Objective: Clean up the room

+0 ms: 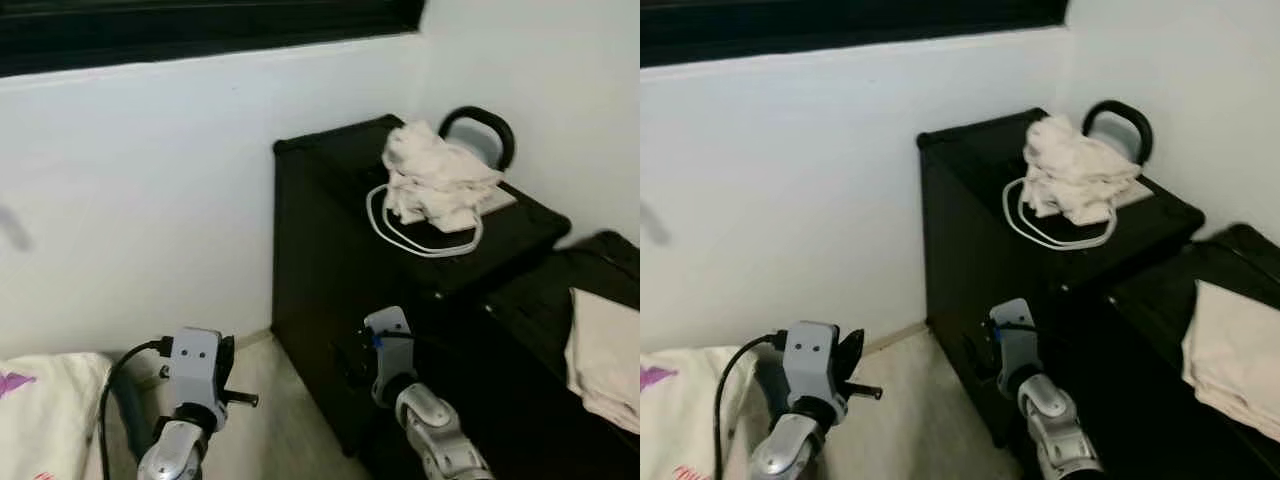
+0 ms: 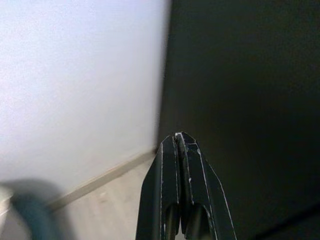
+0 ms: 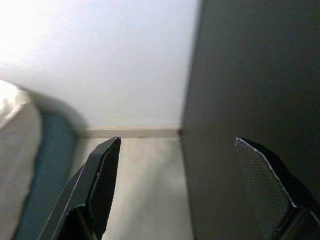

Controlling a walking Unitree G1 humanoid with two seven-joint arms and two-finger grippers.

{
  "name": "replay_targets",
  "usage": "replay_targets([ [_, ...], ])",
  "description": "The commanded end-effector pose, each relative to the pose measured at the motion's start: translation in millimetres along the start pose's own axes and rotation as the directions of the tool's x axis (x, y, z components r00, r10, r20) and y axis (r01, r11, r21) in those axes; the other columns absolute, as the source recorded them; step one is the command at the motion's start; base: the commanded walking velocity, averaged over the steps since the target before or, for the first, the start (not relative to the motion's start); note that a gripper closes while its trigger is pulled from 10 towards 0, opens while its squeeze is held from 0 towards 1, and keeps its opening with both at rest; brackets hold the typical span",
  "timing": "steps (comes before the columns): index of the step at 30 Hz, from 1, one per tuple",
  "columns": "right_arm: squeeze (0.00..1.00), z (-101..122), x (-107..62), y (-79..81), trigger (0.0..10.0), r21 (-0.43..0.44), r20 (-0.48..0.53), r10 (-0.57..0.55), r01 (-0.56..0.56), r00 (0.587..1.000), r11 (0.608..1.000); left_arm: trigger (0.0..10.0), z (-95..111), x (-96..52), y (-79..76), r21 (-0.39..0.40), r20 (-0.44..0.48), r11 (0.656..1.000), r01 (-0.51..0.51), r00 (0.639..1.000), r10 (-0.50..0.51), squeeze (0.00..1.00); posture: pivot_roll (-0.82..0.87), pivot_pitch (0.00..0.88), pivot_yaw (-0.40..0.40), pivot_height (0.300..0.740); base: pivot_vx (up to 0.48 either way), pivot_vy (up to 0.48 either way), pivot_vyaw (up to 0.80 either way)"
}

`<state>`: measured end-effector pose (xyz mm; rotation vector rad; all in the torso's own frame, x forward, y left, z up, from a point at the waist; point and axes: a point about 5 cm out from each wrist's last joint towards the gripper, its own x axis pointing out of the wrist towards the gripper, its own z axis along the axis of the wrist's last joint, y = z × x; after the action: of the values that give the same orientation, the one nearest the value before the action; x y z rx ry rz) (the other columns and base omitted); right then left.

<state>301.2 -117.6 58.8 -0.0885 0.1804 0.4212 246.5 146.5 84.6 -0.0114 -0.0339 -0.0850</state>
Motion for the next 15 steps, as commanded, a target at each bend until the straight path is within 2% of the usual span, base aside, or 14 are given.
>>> replay_targets([
  [1, 0.00, -3.6, -0.8, 3.8, 10.0, -0.001, -0.011, 0.013, -0.013, 1.000, 1.000, 10.0, -7.9, -4.0, 0.3, 0.010, -0.039, 1.000, 0.003, 0.999, -0.003, 0.00, -0.05, 0.119, -0.075, 0.740, 0.000, 0.000, 0.80],
  [15, 0.00, -3.7, -1.6, 2.2, 10.0, -0.003, -0.008, 0.000, 0.000, 1.000, 1.000, 10.0, -8.3, -4.2, -5.0, 0.018, -0.042, 0.999, 0.035, 0.999, -0.034, 0.00, -0.05, 0.124, -0.068, 0.740, 0.000, 0.000, 0.80],
])
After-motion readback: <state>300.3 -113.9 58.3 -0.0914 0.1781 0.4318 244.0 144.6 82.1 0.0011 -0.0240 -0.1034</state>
